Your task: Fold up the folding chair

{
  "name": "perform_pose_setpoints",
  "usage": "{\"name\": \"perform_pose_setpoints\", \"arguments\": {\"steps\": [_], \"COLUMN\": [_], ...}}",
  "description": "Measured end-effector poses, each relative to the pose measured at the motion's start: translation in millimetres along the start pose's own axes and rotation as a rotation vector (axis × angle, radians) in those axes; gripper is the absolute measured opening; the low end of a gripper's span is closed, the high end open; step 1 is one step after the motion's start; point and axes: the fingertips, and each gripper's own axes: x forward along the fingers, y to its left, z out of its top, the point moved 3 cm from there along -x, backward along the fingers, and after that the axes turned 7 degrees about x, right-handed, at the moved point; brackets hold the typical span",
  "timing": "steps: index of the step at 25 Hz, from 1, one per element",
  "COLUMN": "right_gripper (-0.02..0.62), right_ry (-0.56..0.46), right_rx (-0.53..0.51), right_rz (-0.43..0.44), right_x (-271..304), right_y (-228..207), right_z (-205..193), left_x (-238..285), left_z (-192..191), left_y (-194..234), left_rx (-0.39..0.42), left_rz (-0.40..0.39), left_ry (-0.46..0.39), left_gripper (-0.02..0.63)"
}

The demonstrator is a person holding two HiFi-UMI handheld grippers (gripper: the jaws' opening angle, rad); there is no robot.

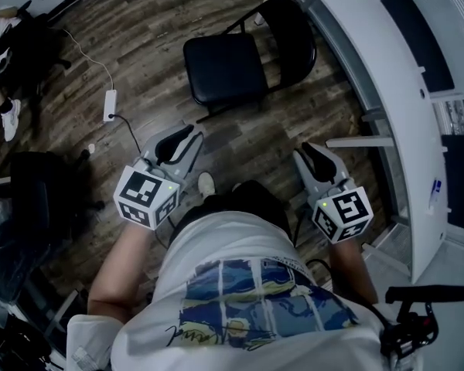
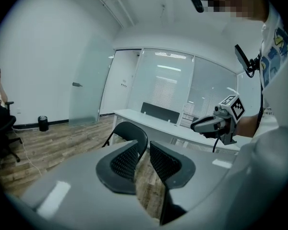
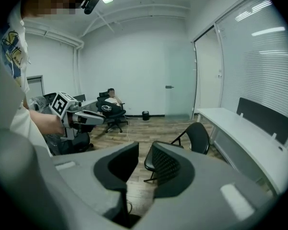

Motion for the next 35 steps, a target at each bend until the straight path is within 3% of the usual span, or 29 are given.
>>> {"name": "perform_pose_setpoints", "arguments": {"steps": [8,17,35], "right_gripper": [0.075,0.077,0.126], "right_ry": [-0.002,0.006,0.147], "right_rx": [0.004,0.016,0.062], "right_rz": [0.008,0.002,-0.058], "right_x": [18.4,51.9,153.1], "right_y": [-18.2,-71.1,-238.2], "right_z": [14.3,29.7,39.2], "left_x": [10.3,46.8,176.7], "left_z": [-5.6,-4.6,-8.4], "left_y": [11.5,29.4,87.7], "left_rx": [-0.047,-0.101,-0.198], "left_rz": [0.018,0.045,0.096], "left_ry": [0.006,0.027,0.085], "left_gripper": [0.103,0.11,0.187]}}
